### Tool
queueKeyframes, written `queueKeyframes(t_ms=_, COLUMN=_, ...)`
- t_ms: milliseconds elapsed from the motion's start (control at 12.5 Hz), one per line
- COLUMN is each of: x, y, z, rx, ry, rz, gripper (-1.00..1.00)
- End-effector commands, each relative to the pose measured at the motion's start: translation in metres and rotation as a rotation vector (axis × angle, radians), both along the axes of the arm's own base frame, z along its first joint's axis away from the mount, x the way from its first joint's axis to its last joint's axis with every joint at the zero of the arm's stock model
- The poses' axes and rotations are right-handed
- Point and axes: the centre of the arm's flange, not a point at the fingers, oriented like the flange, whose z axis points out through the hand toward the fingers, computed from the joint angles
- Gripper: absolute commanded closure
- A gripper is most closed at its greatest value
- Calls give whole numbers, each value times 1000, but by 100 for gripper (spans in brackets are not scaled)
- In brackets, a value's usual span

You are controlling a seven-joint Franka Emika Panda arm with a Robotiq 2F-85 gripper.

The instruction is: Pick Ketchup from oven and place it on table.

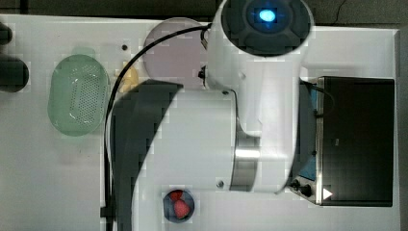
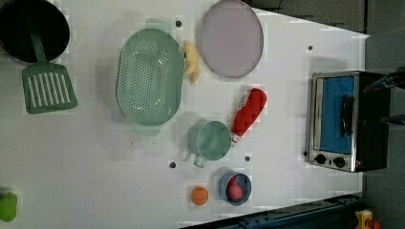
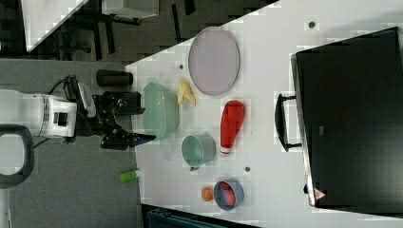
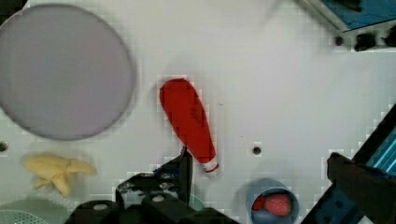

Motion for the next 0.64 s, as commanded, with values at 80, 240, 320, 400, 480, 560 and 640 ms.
queueKeyframes(t_ms=80, x=-9, y=-8, z=51, rx=-5, ry=-119, rz=-67, gripper=-100)
queueKeyframes(t_ms=240, x=-9, y=-8, z=48, rx=-5, ry=-113, rz=-67, gripper=-100)
queueKeyframes(t_ms=320, x=-8, y=-8, z=48, rx=-5, ry=-112, rz=-67, gripper=-100)
queueKeyframes(t_ms=400, x=-8, y=-8, z=47, rx=-5, ry=-111, rz=-67, gripper=-100)
queueKeyframes(t_ms=480, x=-8, y=-8, z=47, rx=-5, ry=-111, rz=-67, gripper=-100)
queueKeyframes(t_ms=560, x=-8, y=-8, z=47, rx=-5, ry=-111, rz=-67, gripper=-100)
queueKeyframes(t_ms=640, x=-8, y=-8, z=47, rx=-5, ry=-111, rz=-67, gripper=-100)
